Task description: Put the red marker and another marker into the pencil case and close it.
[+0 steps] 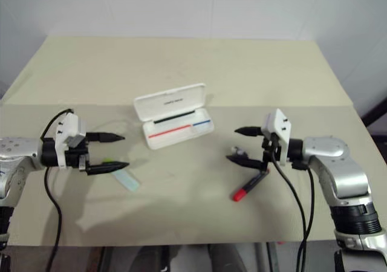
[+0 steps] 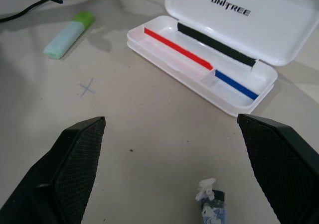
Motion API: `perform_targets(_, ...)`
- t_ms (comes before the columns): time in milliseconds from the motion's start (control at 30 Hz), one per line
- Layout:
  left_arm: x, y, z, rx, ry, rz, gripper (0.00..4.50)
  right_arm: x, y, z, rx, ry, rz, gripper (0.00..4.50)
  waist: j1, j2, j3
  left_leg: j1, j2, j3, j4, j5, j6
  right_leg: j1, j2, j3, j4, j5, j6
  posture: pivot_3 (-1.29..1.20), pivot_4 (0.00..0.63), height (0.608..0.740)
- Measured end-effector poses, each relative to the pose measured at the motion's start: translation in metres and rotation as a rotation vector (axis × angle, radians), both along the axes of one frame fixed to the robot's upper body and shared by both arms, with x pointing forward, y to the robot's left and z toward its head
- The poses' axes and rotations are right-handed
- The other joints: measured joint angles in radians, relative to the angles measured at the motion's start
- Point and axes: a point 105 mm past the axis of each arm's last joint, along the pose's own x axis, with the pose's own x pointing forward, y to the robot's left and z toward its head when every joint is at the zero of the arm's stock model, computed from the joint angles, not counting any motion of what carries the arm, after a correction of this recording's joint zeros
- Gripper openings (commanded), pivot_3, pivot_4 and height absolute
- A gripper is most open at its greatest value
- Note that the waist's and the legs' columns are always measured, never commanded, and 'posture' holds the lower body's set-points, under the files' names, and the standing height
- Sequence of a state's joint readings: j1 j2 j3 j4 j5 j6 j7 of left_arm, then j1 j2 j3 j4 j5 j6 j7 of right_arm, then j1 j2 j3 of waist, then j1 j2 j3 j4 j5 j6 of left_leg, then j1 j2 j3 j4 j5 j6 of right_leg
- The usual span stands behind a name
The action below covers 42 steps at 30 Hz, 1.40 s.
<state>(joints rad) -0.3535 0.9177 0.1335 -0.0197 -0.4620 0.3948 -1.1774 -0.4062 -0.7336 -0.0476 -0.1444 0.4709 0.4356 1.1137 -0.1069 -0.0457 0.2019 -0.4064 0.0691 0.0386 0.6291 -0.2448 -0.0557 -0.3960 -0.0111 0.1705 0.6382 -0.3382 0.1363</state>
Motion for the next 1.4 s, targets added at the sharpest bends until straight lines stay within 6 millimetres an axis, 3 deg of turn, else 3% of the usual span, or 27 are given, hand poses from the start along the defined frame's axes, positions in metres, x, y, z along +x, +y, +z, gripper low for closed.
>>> perform_targets(367,0.021,-0.026,0.001,-0.016,-0.055,-0.085,4.48,0.000,0.011,0.006,0.065,-0.022,0.003,4.50,0.014,0.000,0.000,0.000,0.000,0.000,0.002,0.000,0.000,-0.001,0.001,0.000,0.004,0.000,0.000,0.00,0.150,0.740)
perform_targets(500,0.028,-0.035,-0.004,0.001,-0.058,-0.114,4.48,-0.013,0.020,0.010,0.087,-0.021,0.047,4.50,0.023,0.000,0.000,0.000,0.000,-0.001,0.002,0.000,0.000,-0.001,0.001,0.000,0.005,0.000,0.000,0.00,0.150,0.740)
perform_targets(700,0.041,-0.040,-0.017,0.021,-0.044,-0.126,4.48,-0.039,0.020,-0.005,0.110,0.046,0.105,4.50,0.032,0.000,0.000,0.000,-0.001,-0.001,0.004,0.000,0.000,0.000,0.001,0.000,0.005,-0.001,0.001,0.00,0.150,0.740)
perform_targets(867,0.049,-0.052,-0.024,0.030,-0.032,-0.173,4.48,-0.039,0.017,-0.005,0.116,0.028,0.065,4.50,0.029,0.000,0.000,0.000,-0.001,-0.001,0.007,0.000,0.000,0.001,0.001,0.000,0.007,0.000,0.001,0.00,0.150,0.740)
perform_targets(1167,0.065,-0.055,-0.031,0.106,-0.019,-0.187,4.48,-0.039,0.018,-0.012,0.133,0.019,0.023,4.50,0.028,0.000,0.000,0.000,-0.001,-0.002,0.006,0.000,0.000,0.001,0.001,0.000,0.007,0.000,0.001,0.00,0.150,0.740)
perform_targets(1400,0.059,-0.068,-0.038,0.112,0.000,-0.276,4.48,-0.037,0.019,-0.012,0.134,0.008,0.007,4.50,0.029,0.000,0.000,0.000,-0.001,-0.002,0.006,0.000,0.000,0.001,0.001,0.000,0.007,0.000,0.001,0.00,0.150,0.740)
